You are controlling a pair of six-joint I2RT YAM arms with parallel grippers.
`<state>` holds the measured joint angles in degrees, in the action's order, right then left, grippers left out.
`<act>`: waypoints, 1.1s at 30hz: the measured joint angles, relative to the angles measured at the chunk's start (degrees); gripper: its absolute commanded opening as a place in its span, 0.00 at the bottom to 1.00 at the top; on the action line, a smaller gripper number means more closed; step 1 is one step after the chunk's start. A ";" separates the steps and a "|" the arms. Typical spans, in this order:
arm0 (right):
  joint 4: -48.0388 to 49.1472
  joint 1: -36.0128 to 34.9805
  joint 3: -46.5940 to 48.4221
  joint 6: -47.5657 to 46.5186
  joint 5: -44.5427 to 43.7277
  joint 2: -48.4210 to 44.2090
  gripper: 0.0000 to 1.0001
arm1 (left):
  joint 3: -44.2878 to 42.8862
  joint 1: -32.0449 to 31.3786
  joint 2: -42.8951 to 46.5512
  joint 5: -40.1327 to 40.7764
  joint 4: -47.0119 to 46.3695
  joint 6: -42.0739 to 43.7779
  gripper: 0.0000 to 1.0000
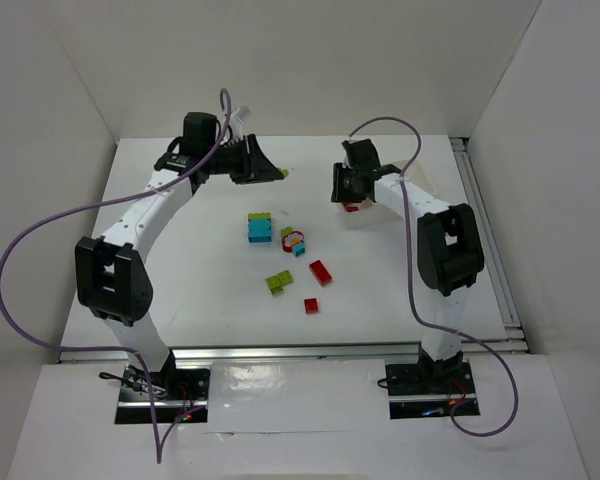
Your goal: Sort the legos into containers by color
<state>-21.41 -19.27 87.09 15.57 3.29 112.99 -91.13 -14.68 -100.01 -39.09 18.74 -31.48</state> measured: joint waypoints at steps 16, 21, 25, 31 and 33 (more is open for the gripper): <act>-2.29 -9.14 24.48 3.65 6.58 17.27 0.44 | 0.02 6.27 3.91 0.31 3.26 3.08 0.00; -0.57 -10.56 28.76 7.39 12.41 19.71 0.60 | 0.17 9.27 5.49 0.39 3.96 3.74 0.00; 1.90 -9.33 23.85 8.46 12.55 14.86 0.61 | -0.07 9.94 5.97 1.05 3.85 4.11 0.00; 3.89 -1.36 4.81 8.87 3.69 -7.04 0.61 | -8.35 3.98 -0.85 6.86 5.09 3.30 0.00; 5.20 2.69 -1.49 8.92 -1.11 -15.28 0.61 | -12.76 0.59 -5.03 8.92 4.90 2.80 0.00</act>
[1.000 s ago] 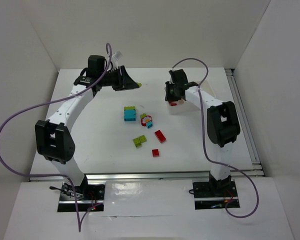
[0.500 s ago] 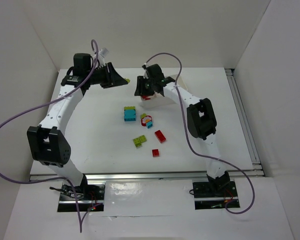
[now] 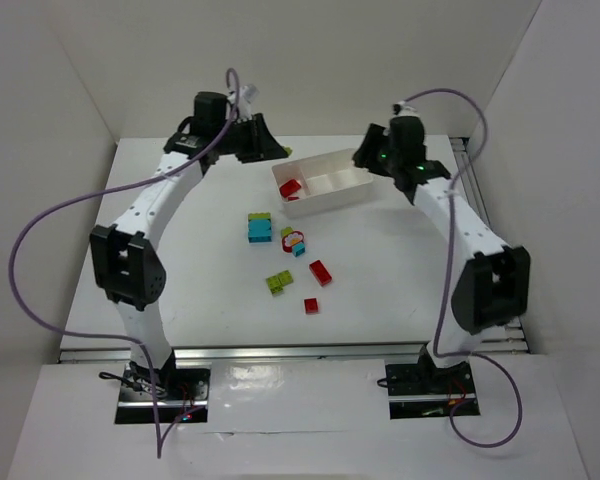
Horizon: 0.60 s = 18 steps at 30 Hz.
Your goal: Sort the legos into containers by color
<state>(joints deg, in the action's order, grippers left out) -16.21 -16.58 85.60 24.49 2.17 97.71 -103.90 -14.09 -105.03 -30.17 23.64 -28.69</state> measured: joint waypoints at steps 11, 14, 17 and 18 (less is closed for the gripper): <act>0.55 10.91 -18.32 0.37 -11.56 -21.97 0.64 | -24.63 -9.44 -28.17 8.33 1.36 -1.81 0.00; -0.22 12.52 -19.43 0.37 -12.33 -22.75 0.64 | -28.57 -9.97 -32.96 9.73 1.70 -2.12 0.05; -0.52 14.32 -19.45 0.33 -12.57 -22.91 0.64 | -30.18 -10.38 -35.47 10.86 1.92 -3.28 0.36; -0.61 14.78 -19.45 0.33 -12.61 -22.95 0.64 | -30.36 -10.43 -35.76 10.97 2.03 -3.39 0.47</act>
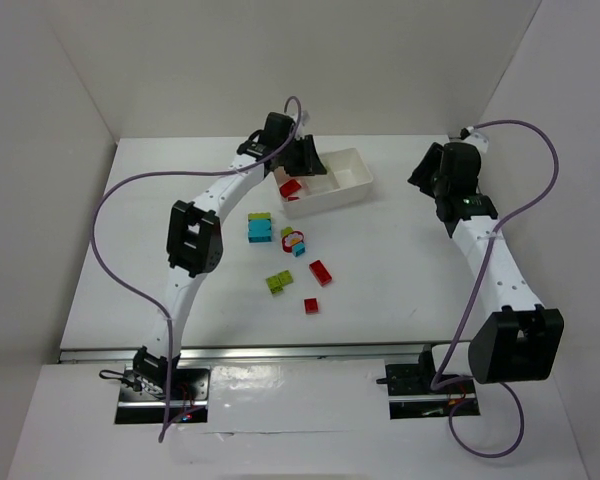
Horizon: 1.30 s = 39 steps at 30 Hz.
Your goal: Sort the legos into containers by color
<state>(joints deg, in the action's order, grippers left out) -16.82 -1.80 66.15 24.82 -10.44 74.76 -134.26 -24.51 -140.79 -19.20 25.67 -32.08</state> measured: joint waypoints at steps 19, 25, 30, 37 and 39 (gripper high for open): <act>-1.03 -0.61 -0.20 -5.22 12.28 1.18 0.67 | 3.96 0.33 5.31 -2.21 -1.70 -1.07 0.98; -2.16 -19.08 -3.45 -7.78 17.94 5.90 0.85 | 18.16 3.72 25.40 2.71 1.75 2.64 1.00; -3.58 -31.56 -5.97 -8.66 17.33 10.40 0.87 | 26.71 8.41 40.28 9.90 2.91 5.46 1.00; -3.67 -37.18 -6.27 -10.78 13.20 18.05 0.79 | 37.35 12.94 46.84 13.46 4.83 6.67 0.99; -3.74 -38.40 -6.29 -11.06 11.82 20.52 0.76 | 39.28 13.66 46.71 13.64 6.19 6.67 0.98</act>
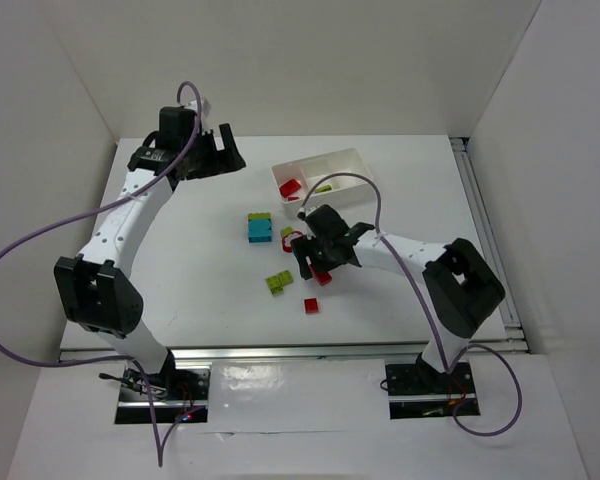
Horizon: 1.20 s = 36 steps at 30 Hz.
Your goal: Sort the legos into containers by color
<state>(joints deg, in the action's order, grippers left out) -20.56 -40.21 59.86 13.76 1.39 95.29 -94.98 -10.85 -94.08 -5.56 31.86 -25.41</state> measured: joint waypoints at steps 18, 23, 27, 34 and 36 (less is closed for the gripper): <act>-1.16 -1.05 0.24 0.26 -9.01 4.46 0.31 | 0.70 1.07 -0.17 -1.57 0.94 0.20 0.94; -4.02 1.25 10.38 -0.81 -9.29 3.76 0.31 | 0.70 1.86 -0.28 -1.77 0.94 0.20 0.94; -4.13 5.16 23.67 -1.90 -8.33 4.90 0.31 | 0.70 2.51 -0.31 -1.68 1.14 0.22 0.95; -2.58 9.51 44.26 -3.87 -6.12 17.59 0.32 | 2.03 3.13 -0.20 -1.60 1.14 0.22 0.98; -2.62 10.12 48.57 -4.48 -5.09 22.51 0.33 | 2.91 3.17 -0.17 -1.62 1.44 0.22 0.99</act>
<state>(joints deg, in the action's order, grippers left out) -23.18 -30.09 108.42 9.28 -3.70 117.80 -92.07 -7.68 -94.26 -7.18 33.30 -25.19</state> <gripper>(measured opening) 0.441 0.980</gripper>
